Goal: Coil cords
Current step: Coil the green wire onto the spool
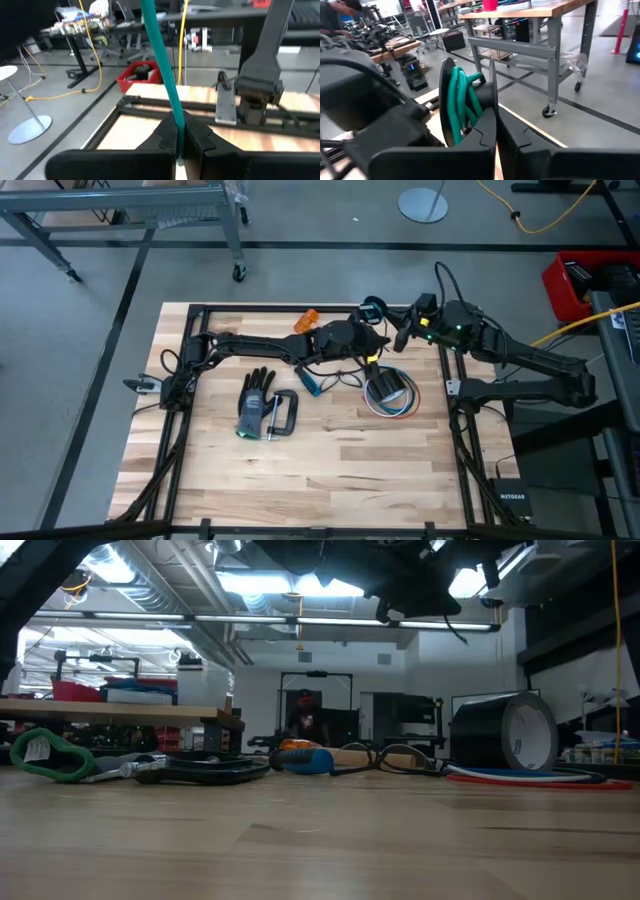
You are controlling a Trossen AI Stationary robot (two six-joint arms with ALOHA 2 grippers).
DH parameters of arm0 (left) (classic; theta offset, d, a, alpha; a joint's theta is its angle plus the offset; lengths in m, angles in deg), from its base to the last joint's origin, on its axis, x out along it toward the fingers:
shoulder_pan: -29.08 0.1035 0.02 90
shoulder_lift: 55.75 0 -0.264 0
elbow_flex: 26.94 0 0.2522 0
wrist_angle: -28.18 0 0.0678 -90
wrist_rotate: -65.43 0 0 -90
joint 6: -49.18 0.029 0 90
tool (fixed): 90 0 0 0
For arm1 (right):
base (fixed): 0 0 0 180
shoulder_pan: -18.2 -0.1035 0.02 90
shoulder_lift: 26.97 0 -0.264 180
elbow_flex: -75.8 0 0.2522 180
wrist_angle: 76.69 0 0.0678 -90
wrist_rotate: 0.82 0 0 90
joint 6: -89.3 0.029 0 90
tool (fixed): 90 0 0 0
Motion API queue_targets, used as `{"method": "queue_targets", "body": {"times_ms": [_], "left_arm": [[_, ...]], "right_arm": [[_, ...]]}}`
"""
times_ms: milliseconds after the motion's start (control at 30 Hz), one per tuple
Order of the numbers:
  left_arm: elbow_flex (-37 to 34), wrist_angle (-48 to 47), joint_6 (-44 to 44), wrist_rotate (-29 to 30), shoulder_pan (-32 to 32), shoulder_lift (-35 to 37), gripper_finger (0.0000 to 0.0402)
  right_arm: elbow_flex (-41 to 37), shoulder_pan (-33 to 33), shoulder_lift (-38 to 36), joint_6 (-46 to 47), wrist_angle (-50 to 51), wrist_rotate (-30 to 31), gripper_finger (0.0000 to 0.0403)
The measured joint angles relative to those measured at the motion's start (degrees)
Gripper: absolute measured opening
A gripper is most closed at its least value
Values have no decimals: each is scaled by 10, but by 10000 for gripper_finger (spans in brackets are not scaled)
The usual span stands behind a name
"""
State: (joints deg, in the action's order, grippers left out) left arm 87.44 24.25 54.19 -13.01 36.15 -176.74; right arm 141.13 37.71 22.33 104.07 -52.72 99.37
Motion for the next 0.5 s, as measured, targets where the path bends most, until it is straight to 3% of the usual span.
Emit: {"method": "queue_targets", "body": {"times_ms": [500], "left_arm": [[2, -29, 19, 2, -2, 2, 0]], "right_arm": [[-1, 0, -126, 4, 89, -41, 1]]}}
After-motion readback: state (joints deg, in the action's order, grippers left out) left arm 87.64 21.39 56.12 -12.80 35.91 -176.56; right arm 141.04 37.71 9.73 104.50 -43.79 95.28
